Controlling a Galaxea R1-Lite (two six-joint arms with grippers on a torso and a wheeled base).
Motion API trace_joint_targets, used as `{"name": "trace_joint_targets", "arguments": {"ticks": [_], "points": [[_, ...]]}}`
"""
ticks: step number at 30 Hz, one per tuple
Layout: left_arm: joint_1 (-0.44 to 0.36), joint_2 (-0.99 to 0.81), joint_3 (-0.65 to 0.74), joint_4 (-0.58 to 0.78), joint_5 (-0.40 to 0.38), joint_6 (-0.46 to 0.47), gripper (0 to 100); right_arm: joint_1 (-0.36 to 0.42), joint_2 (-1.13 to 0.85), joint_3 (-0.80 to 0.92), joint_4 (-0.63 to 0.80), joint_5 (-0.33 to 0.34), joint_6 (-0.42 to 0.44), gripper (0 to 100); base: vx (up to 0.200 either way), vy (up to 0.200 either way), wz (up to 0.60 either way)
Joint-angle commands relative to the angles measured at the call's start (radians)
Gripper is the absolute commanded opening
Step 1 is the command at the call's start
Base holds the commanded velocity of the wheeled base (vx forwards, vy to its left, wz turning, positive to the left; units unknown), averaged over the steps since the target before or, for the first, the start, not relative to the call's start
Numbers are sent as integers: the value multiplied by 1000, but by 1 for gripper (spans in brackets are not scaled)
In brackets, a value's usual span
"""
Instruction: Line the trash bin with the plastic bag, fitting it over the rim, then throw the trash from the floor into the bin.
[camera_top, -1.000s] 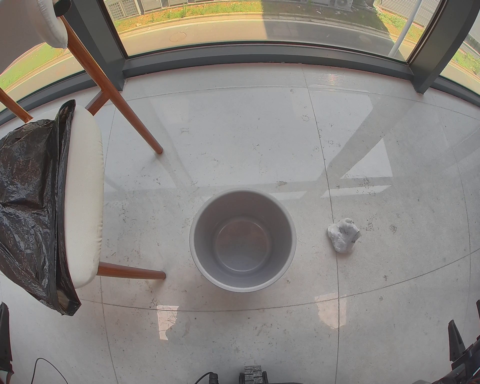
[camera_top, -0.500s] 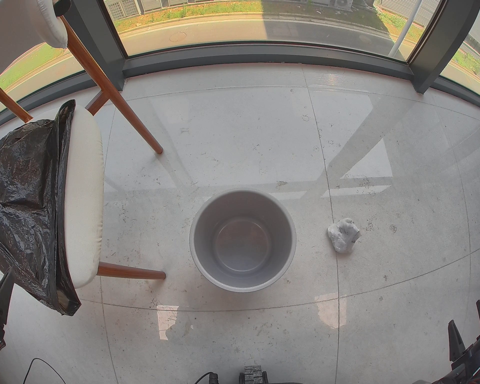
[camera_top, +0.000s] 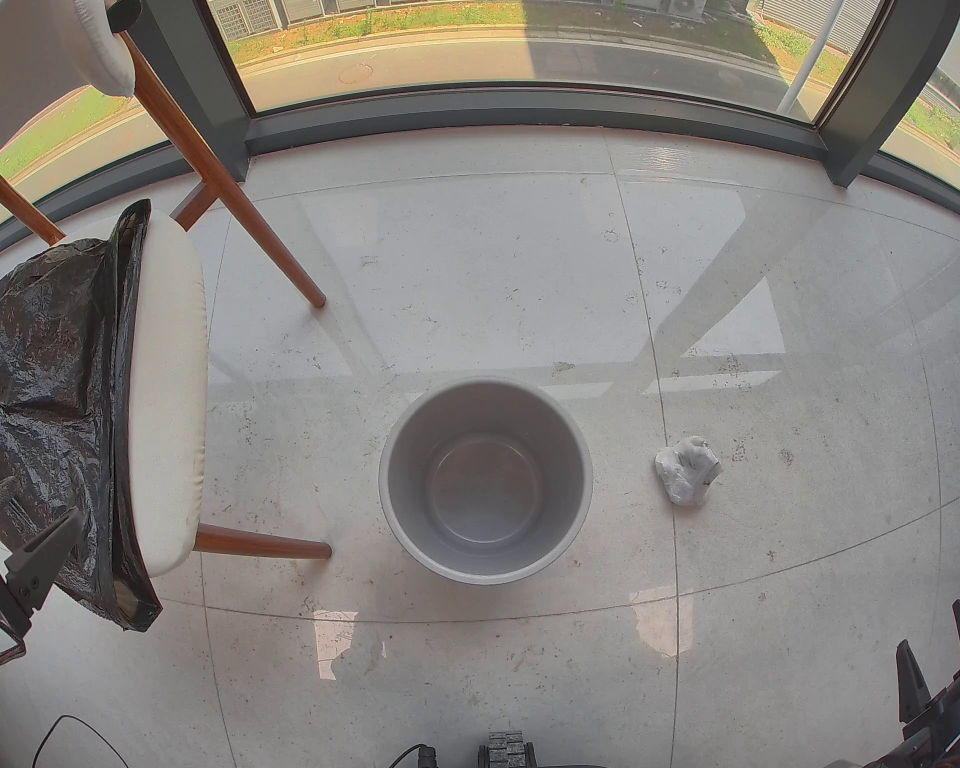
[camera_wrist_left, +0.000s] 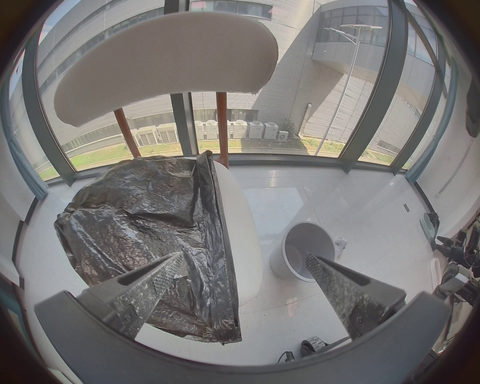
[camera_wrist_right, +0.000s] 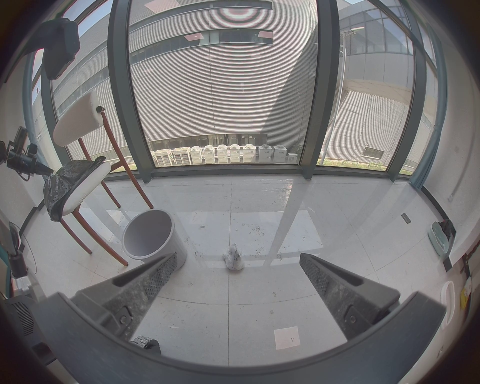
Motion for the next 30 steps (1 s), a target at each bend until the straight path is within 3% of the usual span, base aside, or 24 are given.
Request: {"name": "trace_joint_targets", "arguments": {"ticks": [1, 11, 20, 24, 30], "points": [[2, 104, -21, -21, -14, -1, 100, 0, -16, 18, 0, 1, -1, 100, 0, 0, 0], [11, 356, -81, -245, -9, -1, 100, 0, -16, 18, 0, 1, -1, 100, 0, 0, 0], [123, 508, -182, -245, -18, -28, 100, 0, -16, 18, 0, 0, -1, 100, 0, 0, 0], [131, 532, -199, -245, -40, -90, 100, 0, -16, 18, 0, 1, -1, 100, 0, 0, 0], [132, 560, -196, -250, -40, -96, 100, 0, -16, 18, 0, 1, 1, 100, 0, 0, 0]]}}
